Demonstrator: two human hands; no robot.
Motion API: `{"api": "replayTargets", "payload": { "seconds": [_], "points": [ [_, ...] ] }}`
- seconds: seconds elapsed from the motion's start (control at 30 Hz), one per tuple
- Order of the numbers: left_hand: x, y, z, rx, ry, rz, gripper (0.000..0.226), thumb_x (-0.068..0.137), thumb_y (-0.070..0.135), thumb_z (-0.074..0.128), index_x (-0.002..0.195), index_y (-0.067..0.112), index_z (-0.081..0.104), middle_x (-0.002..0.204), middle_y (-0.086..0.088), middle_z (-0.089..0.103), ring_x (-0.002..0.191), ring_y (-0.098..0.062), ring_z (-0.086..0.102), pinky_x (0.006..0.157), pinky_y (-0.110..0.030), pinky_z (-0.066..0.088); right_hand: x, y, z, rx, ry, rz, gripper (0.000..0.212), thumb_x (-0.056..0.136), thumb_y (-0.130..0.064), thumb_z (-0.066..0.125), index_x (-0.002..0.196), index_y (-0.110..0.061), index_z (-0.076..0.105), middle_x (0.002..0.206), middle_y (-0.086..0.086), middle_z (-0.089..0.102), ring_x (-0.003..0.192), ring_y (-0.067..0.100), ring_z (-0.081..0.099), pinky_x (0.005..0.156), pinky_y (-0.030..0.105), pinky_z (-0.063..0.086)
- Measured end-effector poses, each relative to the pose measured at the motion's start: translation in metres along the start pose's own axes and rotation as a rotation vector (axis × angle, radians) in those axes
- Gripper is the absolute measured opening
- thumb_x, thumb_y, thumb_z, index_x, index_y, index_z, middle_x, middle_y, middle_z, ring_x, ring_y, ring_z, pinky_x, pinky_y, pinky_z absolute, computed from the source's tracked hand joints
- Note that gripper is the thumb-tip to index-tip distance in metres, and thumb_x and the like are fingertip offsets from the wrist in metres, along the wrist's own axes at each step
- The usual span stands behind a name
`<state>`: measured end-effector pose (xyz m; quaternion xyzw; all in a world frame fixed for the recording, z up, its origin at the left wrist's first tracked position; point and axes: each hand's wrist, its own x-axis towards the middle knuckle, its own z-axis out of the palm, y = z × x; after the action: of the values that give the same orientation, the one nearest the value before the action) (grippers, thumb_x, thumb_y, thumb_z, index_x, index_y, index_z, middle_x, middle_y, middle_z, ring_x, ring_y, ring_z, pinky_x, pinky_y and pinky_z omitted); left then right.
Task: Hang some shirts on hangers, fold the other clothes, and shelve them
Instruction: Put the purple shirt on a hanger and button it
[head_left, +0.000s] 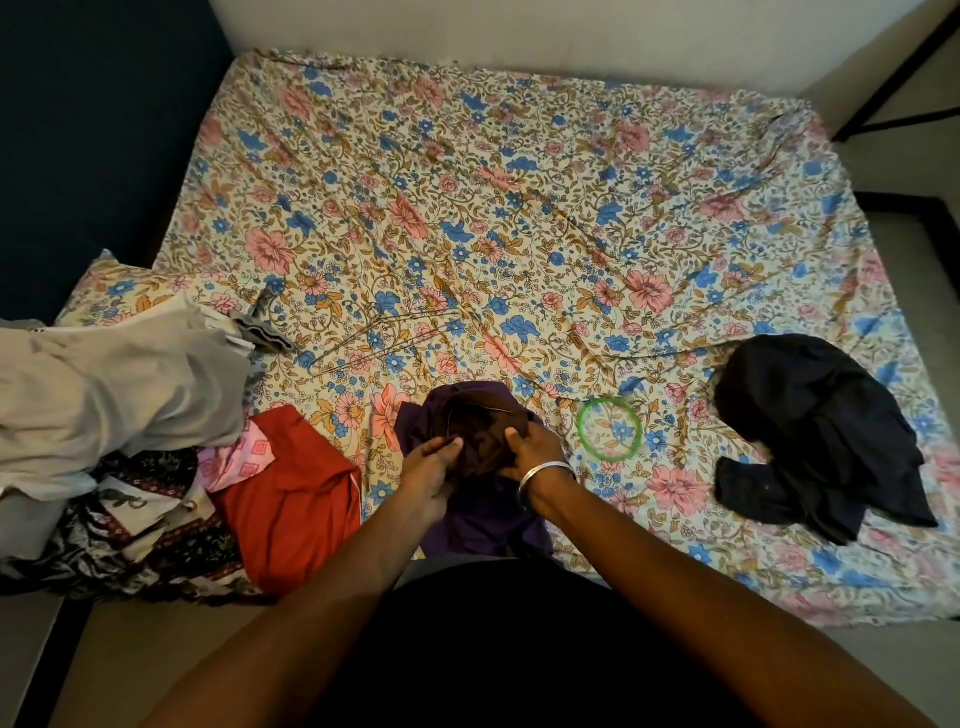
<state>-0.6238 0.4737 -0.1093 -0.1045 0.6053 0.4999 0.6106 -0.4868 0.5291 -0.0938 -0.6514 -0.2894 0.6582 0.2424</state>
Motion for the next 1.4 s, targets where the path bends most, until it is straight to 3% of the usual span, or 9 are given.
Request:
{"api": "replayTargets", "payload": {
  "seconds": [0.17,0.33,0.53,0.67,0.8,1.07,1.17,1.27,1.4],
  "points": [
    [-0.008,0.0,-0.007,0.306,0.026,0.471,0.036,0.086,0.0,0.076,0.113,0.011,0.055,0.087,-0.001,0.063,0.091,-0.022,0.065,0.079,-0.026,0.055,0.01,0.006,-0.011,-0.273,0.274,0.001,0.018,0.094,-0.019,0.069,0.083,-0.012,0.056,0.096,0.022,0.068,0.076,0.04,0.072,0.071,0.055,0.061],
    [-0.022,0.006,-0.01,0.952,-0.062,0.914,0.048,0.084,0.005,0.078,0.117,0.026,0.05,0.095,0.013,0.066,0.082,-0.005,0.064,0.071,-0.019,0.053,0.0,0.0,-0.011,-0.579,0.225,-0.337,0.021,0.086,-0.025,0.078,0.073,-0.01,0.071,0.073,0.011,0.07,0.07,0.025,0.066,0.069,0.034,0.052],
    [-0.02,0.004,-0.005,0.81,-0.191,0.809,0.05,0.081,-0.005,0.075,0.112,0.018,0.044,0.101,0.004,0.07,0.083,-0.013,0.068,0.074,-0.024,0.054,-0.004,-0.001,0.004,-0.6,0.009,-0.296,0.016,0.087,-0.019,0.077,0.073,-0.011,0.075,0.057,-0.007,0.062,0.051,-0.002,0.056,0.055,0.012,0.04],
    [-0.02,-0.001,-0.006,0.818,-0.293,0.722,0.056,0.079,-0.016,0.069,0.11,0.022,0.04,0.098,-0.001,0.05,0.082,-0.015,0.059,0.072,-0.025,0.05,-0.002,-0.002,0.002,-0.228,-0.06,0.094,0.014,0.086,-0.015,0.077,0.074,-0.014,0.071,0.074,0.008,0.07,0.065,0.019,0.064,0.066,0.036,0.056],
    [-0.019,-0.006,-0.007,0.816,-0.37,0.676,0.058,0.077,-0.02,0.067,0.111,0.019,0.04,0.093,-0.003,0.044,0.074,-0.008,0.051,0.068,-0.024,0.046,-0.015,-0.005,-0.002,-0.074,-0.204,0.316,0.013,0.095,-0.012,0.065,0.083,-0.011,0.067,0.059,-0.002,0.069,0.056,0.012,0.063,0.055,0.029,0.054],
    [-0.015,-0.015,-0.012,0.775,-0.249,0.605,0.025,0.085,0.014,0.08,0.093,0.019,0.058,0.087,0.001,0.062,0.077,-0.015,0.065,0.074,-0.033,0.056,-0.006,0.008,-0.006,-0.126,-0.124,0.134,0.024,0.074,0.002,0.082,0.094,0.006,0.072,0.091,0.024,0.072,0.074,0.026,0.069,0.073,0.042,0.061],
    [-0.01,-0.017,-0.014,0.625,0.032,0.373,0.013,0.098,0.018,0.065,0.086,0.019,0.07,0.093,-0.008,0.074,0.086,-0.026,0.071,0.075,-0.039,0.061,-0.004,0.008,-0.006,-0.101,-0.119,0.118,0.021,0.076,0.002,0.081,0.095,-0.001,0.072,0.097,0.021,0.074,0.085,0.031,0.072,0.083,0.055,0.059],
    [-0.012,-0.016,-0.012,0.47,0.01,0.18,0.015,0.101,0.009,0.06,0.105,0.011,0.074,0.099,-0.008,0.074,0.085,-0.019,0.07,0.066,-0.024,0.058,-0.006,0.006,-0.005,-0.111,-0.147,0.109,0.015,0.08,0.003,0.079,0.088,-0.006,0.071,0.09,0.016,0.073,0.082,0.029,0.071,0.081,0.051,0.061],
    [-0.01,-0.013,-0.007,0.374,-0.065,0.16,0.016,0.095,0.011,0.068,0.109,0.013,0.077,0.106,-0.009,0.075,0.101,-0.024,0.07,0.093,-0.038,0.057,-0.014,0.006,-0.006,-0.183,-0.186,0.083,0.014,0.079,-0.002,0.081,0.086,-0.011,0.073,0.086,0.011,0.075,0.083,0.027,0.073,0.077,0.046,0.062]
  ]
}}
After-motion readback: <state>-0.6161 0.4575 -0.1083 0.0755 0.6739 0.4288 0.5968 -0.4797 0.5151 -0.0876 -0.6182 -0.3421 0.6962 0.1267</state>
